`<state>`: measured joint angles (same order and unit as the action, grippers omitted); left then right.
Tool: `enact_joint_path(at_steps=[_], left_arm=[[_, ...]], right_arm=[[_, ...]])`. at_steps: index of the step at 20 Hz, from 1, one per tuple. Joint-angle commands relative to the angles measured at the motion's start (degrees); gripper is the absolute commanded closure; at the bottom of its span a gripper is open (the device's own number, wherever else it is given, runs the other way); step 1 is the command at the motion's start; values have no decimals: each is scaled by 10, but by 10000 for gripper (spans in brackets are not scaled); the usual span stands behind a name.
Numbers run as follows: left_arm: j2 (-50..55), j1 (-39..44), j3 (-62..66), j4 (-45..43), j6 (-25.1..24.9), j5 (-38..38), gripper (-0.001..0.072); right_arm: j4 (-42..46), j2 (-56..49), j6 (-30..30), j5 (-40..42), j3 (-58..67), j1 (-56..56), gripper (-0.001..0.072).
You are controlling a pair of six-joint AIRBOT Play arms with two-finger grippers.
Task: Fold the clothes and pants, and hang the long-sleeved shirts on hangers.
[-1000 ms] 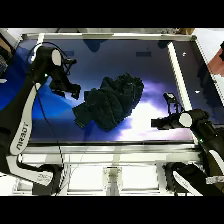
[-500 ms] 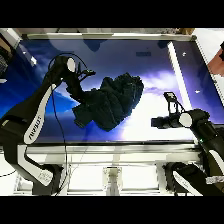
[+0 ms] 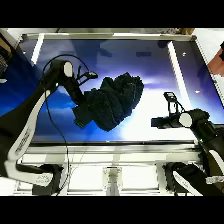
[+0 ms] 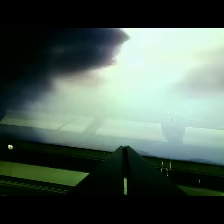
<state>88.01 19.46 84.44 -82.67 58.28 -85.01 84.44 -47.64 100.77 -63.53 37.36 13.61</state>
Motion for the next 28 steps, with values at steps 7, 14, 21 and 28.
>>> enact_joint_path(at_steps=[7, 14, 21, 28], left_arm=[[-131, 16, -317, -39, -155, 410, 191], [-110, 17, -317, -39, -158, 529, 179], [-79, 31, -317, -39, -157, 529, 180], [-62, 33, -317, -11, -157, 642, 396]], right_arm=[[0, 0, 0, 2, 0, 1, 686], [0, 0, 0, 2, 0, 1, 687], [0, 0, 0, 2, 0, 1, 687], [-2, 0, 0, 3, 0, 1, 687]])
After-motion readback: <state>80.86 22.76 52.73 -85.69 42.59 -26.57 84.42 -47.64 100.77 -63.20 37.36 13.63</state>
